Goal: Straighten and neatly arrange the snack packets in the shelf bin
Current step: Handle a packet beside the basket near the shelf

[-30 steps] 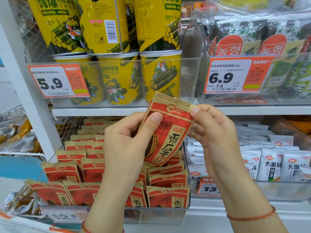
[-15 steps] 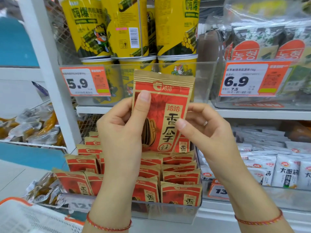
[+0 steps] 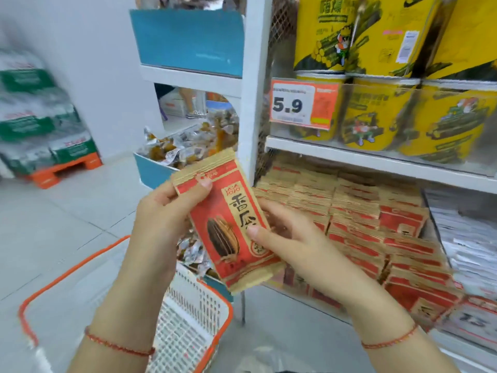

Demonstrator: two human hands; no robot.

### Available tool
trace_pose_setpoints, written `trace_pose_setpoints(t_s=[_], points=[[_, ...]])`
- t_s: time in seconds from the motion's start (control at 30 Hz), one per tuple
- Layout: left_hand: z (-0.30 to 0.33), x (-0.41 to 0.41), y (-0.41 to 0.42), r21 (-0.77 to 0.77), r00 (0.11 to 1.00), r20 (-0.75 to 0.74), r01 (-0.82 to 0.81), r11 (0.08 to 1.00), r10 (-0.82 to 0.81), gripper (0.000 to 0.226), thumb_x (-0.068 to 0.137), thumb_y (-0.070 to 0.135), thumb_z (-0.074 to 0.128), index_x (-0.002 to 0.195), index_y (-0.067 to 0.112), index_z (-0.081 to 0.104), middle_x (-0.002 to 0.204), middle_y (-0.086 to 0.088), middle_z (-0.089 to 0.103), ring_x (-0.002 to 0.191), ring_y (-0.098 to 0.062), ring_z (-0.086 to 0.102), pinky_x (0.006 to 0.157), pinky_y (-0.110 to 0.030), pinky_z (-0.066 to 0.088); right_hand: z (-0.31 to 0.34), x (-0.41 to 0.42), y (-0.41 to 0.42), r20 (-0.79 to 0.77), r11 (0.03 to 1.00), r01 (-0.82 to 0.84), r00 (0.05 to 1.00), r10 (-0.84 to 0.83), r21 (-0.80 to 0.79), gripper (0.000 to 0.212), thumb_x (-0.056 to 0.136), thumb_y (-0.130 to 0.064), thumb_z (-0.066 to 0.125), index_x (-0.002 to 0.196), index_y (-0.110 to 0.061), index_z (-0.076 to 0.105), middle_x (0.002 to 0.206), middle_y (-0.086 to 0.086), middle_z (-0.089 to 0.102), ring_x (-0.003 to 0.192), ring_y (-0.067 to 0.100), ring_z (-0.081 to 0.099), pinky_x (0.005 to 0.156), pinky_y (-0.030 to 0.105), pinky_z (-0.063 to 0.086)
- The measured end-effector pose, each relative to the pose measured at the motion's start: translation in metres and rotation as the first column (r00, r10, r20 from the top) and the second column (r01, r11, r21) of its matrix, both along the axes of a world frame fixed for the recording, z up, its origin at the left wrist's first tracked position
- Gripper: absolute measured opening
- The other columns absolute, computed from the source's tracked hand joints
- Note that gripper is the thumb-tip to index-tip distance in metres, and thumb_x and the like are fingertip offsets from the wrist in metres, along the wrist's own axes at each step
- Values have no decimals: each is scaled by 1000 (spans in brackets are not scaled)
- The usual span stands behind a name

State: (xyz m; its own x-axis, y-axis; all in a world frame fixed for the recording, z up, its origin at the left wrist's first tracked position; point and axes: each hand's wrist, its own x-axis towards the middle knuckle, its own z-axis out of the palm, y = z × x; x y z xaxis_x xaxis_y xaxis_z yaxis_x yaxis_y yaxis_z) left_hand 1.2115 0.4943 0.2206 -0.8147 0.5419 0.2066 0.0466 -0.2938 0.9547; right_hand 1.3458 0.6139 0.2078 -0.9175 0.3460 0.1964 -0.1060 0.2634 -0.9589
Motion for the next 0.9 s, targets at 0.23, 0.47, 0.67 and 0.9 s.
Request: trace_pose_setpoints(t_s=[0.23,0.47,0.67,0.9], points=[[-98,-79,-90,-254,984,138,-80,964,117,14,75,19,75,85,10,73,78,-11,73,68,-20,71,65,-34,60,-66,-91,-24,395,963,47,916,64,-264,44,76,-39,74,117,-29,60,101,3,73,84,14,70,70,24,54],[-180,-81,-116,-298,811,331,-395,869,482,8,92,11,63,88,5,67,74,-5,70,62,-12,67,56,-19,55,-175,-137,-67,473,718,205,860,192,-665,17,86,-10,67,101,-19,67,89,1,75,78,12,70,71,28,57],[-252,-85,-143,-652,874,301,-103,751,382,24,77,5,77,95,7,63,86,-11,71,69,-18,68,54,-23,54,-248,-136,-79,593,792,391,804,-46,-468,22,87,0,65,109,-4,66,89,7,70,74,15,66,57,21,54],[-316,-82,-156,-867,863,311,87,490,398,11,68,6,66,78,7,62,70,-9,66,64,-22,61,66,-37,57,-295,-140,-95,732,991,71,680,37,-116,52,88,-19,64,137,-22,49,135,2,56,123,22,53,106,44,42]])
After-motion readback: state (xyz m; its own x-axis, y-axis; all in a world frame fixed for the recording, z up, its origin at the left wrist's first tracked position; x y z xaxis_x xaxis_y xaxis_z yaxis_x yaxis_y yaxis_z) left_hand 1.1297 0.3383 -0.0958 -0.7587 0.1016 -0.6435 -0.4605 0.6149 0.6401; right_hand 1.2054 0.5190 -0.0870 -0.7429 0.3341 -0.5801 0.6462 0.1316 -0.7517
